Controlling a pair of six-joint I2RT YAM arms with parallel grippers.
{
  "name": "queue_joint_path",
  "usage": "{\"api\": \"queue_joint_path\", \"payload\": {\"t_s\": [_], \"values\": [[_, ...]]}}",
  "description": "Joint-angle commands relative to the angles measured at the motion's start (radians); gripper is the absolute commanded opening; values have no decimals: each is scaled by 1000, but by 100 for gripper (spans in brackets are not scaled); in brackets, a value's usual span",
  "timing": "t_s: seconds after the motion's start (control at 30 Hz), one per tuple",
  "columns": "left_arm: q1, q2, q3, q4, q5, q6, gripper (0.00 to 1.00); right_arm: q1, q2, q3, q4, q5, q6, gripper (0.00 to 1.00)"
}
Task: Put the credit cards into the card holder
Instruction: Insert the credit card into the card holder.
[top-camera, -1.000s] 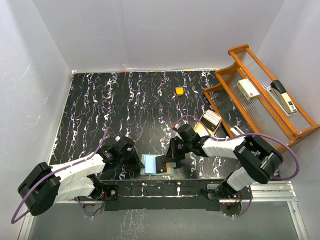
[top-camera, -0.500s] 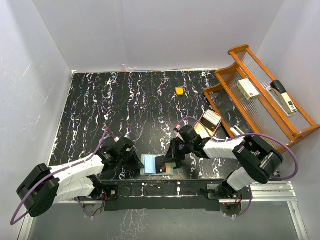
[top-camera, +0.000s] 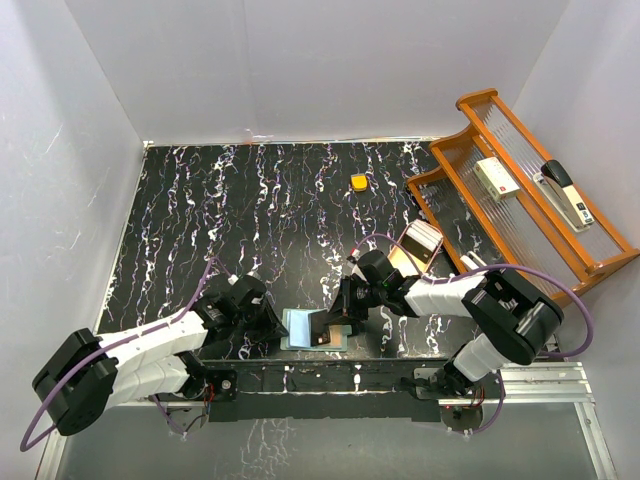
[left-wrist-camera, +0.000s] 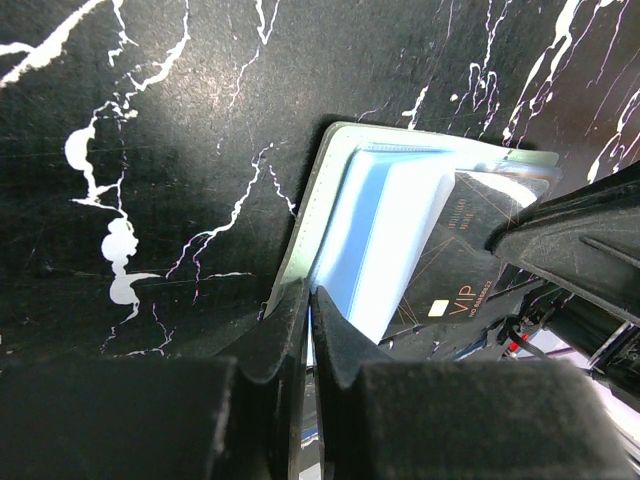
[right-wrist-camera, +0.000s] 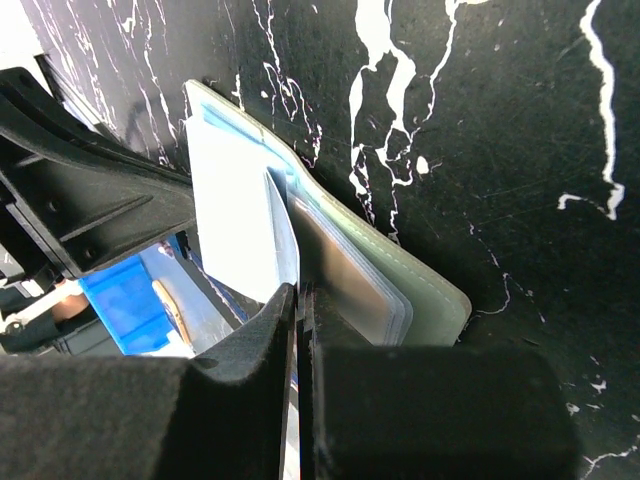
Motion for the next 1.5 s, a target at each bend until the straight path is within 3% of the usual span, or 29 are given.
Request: {"api": "queue_joint_path", "payload": {"t_s": [0.0, 0.57, 1.47], "values": [[-6, 15, -29, -80, -2, 9, 4, -1, 6, 6, 42, 29, 5, 0], [-7, -5, -40, -94, -4, 3, 4, 1, 15, -17, 82, 39, 38, 0], [-7, 6, -41, -88, -2, 3, 4, 77, 19, -28, 90, 118, 92, 10]]}}
